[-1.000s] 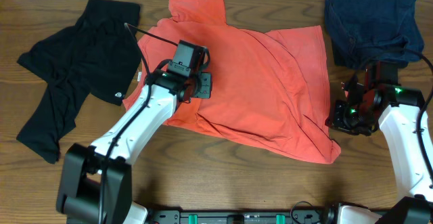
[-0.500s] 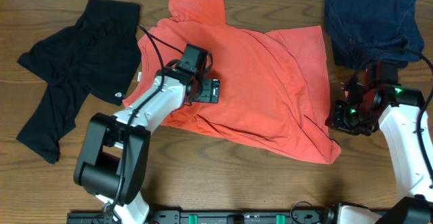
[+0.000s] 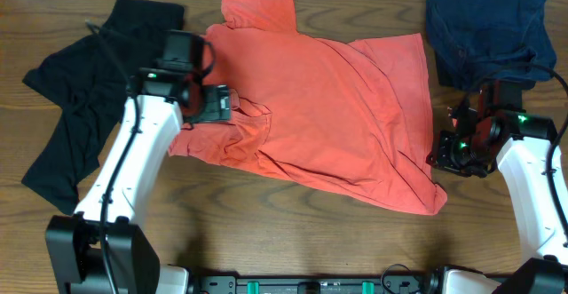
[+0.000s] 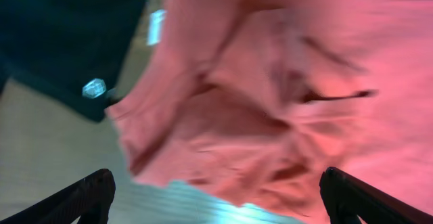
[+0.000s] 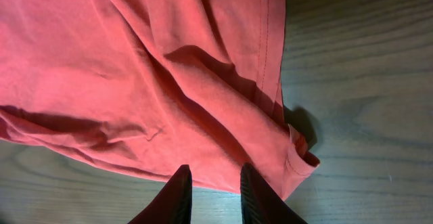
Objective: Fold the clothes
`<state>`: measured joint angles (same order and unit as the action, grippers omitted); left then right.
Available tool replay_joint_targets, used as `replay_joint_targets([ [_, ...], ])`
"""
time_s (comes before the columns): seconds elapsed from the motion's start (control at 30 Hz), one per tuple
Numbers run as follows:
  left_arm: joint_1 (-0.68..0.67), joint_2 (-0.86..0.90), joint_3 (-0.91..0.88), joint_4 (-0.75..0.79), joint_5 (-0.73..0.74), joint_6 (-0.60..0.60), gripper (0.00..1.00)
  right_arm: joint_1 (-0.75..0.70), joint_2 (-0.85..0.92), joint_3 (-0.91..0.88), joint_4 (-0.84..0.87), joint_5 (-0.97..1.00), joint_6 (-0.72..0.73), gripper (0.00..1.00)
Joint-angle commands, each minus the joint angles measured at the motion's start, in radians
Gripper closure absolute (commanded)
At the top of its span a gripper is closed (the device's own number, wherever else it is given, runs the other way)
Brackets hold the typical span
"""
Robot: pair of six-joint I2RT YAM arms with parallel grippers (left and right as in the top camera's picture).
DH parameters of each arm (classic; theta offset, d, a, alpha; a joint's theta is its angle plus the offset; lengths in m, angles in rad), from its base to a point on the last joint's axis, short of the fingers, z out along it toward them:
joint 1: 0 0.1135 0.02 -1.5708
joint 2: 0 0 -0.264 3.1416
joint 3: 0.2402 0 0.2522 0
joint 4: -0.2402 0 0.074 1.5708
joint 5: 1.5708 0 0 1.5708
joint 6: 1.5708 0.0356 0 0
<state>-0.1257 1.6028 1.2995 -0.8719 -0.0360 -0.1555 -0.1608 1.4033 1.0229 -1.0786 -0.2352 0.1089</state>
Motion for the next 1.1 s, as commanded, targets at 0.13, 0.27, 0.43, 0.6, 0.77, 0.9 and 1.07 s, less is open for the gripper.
replay_joint_targets([
  [0.13,0.071,0.061,-0.037,-0.036,-0.017,0.029,0.03,-0.008,0.005,-0.005,0.005,-0.008,-0.021,0.77],
  [0.27,0.071,0.111,-0.037,-0.034,-0.016,0.064,0.15,-0.008,0.005,-0.005,0.006,-0.007,-0.023,0.77],
  [0.43,0.071,0.182,-0.037,-0.036,-0.016,0.084,0.25,-0.008,0.005,-0.005,0.003,-0.006,-0.037,0.76],
  [0.6,0.071,0.215,-0.037,-0.036,-0.017,0.084,0.44,-0.008,0.005,-0.005,-0.003,0.000,-0.043,0.76],
  [0.77,0.072,0.214,-0.037,-0.059,-0.018,0.082,0.76,-0.008,0.005,-0.005,-0.003,0.000,-0.043,0.76],
  [0.9,0.086,0.213,-0.037,-0.123,-0.020,0.053,0.89,-0.008,0.005,-0.005,-0.006,0.000,-0.043,0.76],
  [1.07,0.132,0.213,-0.037,-0.182,-0.056,0.004,0.94,-0.008,0.005,-0.005,-0.006,-0.001,-0.043,0.76],
])
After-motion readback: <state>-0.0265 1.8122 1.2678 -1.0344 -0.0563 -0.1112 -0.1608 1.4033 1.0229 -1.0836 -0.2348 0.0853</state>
